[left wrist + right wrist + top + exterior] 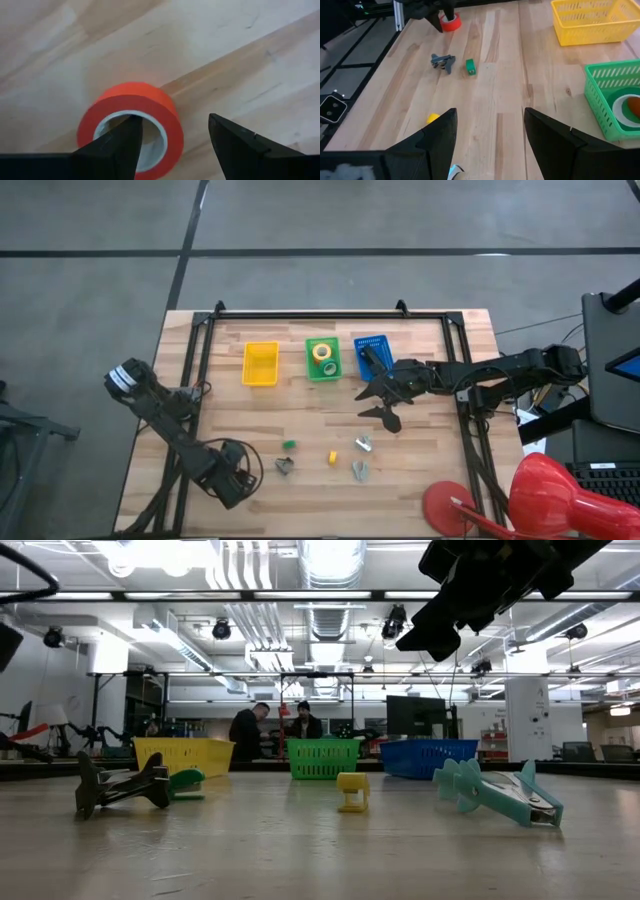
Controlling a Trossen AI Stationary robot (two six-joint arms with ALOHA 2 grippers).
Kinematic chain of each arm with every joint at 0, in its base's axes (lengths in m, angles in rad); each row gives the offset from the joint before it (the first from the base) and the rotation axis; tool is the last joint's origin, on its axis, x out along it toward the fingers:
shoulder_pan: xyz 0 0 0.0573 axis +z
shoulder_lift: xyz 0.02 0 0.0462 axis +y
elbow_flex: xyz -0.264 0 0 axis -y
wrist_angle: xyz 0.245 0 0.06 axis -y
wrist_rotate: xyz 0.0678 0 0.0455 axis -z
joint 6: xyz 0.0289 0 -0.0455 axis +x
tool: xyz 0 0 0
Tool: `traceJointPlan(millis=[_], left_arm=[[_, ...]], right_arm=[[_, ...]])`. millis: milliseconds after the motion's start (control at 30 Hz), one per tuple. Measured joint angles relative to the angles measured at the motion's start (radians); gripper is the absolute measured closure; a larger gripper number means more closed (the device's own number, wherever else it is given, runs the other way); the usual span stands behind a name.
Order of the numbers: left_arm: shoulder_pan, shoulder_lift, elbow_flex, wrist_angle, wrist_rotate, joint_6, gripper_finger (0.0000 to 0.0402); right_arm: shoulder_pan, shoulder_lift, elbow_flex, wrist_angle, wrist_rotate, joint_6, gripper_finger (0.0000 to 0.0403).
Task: Pick and place Stapler, Stapler remover, tape
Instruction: Put the red tape into the green bin
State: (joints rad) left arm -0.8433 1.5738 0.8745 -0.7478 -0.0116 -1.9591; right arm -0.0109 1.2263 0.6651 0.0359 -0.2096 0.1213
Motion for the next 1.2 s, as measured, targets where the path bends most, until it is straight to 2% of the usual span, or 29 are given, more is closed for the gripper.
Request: traceJointPlan(millis=[233, 500, 833, 1033, 1100, 1200], left_arm=[[0.0, -0.006, -0.052, 0.064, 0.0, 0.025, 0.0175], [0.002, -0.006, -0.047, 0.059, -0.027, 0.093, 0.0185], [0.002, -0.006, -0.048, 0.03, -0.064, 0.13, 0.0268], [0.003, -0.006, -0.057, 0.018, -0.127, 0.137, 0.0326], [0.006, -0.007, -0.063, 0.015, -0.13, 0.116, 0.0337], [0.011, -0.007, -0.064, 0.015, -0.138, 0.169, 0.0343]], right_arm=[[0.0, 0.0, 0.0, 0.0, 0.0, 0.003, 0.0179], [0.0, 0.0, 0.0, 0.006, 0.0, -0.001, 0.0177], [0.0, 0.0, 0.0, 0.007, 0.0, -0.009, 0.0179], [0.0, 0.0, -0.001, 0.008, 0.001, -0.02, 0.0177], [0.0, 0.0, -0.003, 0.008, 0.001, -0.02, 0.0179], [0.0, 0.0, -0.011, 0.008, 0.001, -0.02, 0.0179]])
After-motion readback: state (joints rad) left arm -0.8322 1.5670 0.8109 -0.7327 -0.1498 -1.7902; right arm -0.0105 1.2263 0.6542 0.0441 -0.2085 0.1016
